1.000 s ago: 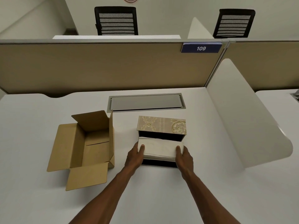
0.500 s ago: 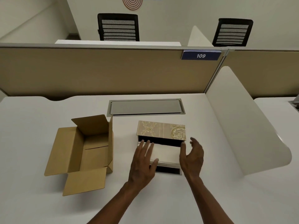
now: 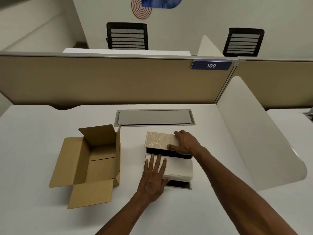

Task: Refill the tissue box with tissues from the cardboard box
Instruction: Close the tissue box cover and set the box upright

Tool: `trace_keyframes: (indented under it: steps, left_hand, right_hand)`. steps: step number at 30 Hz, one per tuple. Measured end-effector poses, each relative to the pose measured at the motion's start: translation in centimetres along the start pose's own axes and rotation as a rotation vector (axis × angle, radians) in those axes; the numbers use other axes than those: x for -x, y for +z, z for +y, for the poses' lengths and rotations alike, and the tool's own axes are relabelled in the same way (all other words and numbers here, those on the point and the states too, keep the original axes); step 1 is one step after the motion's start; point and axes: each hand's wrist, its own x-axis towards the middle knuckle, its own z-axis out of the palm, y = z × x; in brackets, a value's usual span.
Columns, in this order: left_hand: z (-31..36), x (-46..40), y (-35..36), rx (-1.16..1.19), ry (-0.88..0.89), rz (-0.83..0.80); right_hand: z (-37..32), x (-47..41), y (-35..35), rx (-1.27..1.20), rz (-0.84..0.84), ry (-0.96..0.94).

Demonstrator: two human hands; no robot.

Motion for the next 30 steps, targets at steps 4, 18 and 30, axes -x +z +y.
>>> trace_keyframes:
  steps: [4, 18, 30]
  left_hand:
    - [0.0, -0.1, -0.2, -0.023, -0.003, -0.010]
    - [0.5, 0.4, -1.0, -0.017, -0.008, -0.025]
    - [0.5, 0.8, -1.2, 0.039, -0.026, 0.025]
  right_hand:
    - [-0.5, -0.8, -0.7, 0.009, -0.058, -0.014]
    - [-1.6, -0.1, 0.6, -0.025, -0.181, -0.066]
    - [-3.4, -0.5, 0.8, -0.031, -0.332, -0.059]
